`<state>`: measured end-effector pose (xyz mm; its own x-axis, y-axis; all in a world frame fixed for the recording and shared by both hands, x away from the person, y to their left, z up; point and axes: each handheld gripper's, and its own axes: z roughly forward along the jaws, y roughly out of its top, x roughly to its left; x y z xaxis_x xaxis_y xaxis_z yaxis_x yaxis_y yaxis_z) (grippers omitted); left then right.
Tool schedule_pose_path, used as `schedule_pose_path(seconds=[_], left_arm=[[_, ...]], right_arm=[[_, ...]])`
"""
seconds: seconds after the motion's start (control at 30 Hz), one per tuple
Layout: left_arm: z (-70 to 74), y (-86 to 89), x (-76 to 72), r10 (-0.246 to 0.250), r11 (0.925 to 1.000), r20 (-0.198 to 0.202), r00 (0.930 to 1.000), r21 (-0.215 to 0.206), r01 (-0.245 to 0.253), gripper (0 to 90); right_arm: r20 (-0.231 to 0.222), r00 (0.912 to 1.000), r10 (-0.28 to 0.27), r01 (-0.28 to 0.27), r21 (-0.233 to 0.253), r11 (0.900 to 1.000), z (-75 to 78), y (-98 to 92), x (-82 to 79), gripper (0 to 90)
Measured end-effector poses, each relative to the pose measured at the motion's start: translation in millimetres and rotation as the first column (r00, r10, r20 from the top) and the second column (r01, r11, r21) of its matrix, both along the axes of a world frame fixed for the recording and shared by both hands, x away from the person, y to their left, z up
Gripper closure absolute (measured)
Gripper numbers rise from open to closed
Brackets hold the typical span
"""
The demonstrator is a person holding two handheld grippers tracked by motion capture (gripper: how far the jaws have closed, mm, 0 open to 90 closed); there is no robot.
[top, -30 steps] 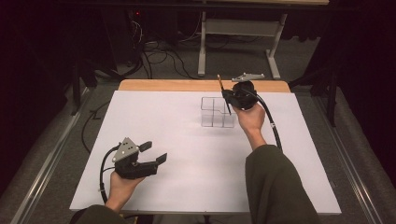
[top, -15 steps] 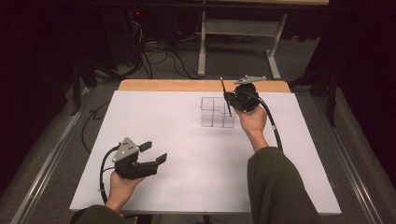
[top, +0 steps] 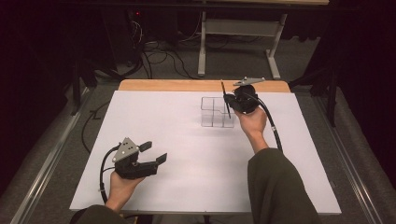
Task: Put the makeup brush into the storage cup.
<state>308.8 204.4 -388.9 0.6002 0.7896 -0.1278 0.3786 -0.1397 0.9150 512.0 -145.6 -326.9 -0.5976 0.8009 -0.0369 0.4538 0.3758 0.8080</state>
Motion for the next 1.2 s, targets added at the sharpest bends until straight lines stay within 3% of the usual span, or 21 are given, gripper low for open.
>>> schedule_pose_path(seconds=[0.3,0.37,0.57,1.2], left_arm=[[0.1,0.0,-0.1,-0.001,1.0000,0.000,1.0000,-0.001,0.001,25.6],[0.1,0.3,-0.2,-0.002,1.0000,0.000,1.0000,0.001,0.002,25.6],[0.2,0.5,-0.1,-0.003,1.0000,0.000,1.0000,0.001,0.003,25.6],[-0.3,-0.1,0.7,0.001,1.0000,-0.003,1.0000,-0.002,-0.001,25.6]], right_arm=[[-0.015,0.9999,0.003,-0.003,-0.005,1.000,-2.1,0.5,1.0,83.6],[-0.018,0.9998,0.004,-0.004,-0.005,1.000,-2.7,0.5,0.8,79.4],[-0.018,0.9998,0.002,-0.002,0.009,1.000,-1.5,-1.4,0.0,72.0],[-0.006,0.9999,0.014,-0.014,0.077,0.997,5.0,-15.1,-14.0,62.3]])
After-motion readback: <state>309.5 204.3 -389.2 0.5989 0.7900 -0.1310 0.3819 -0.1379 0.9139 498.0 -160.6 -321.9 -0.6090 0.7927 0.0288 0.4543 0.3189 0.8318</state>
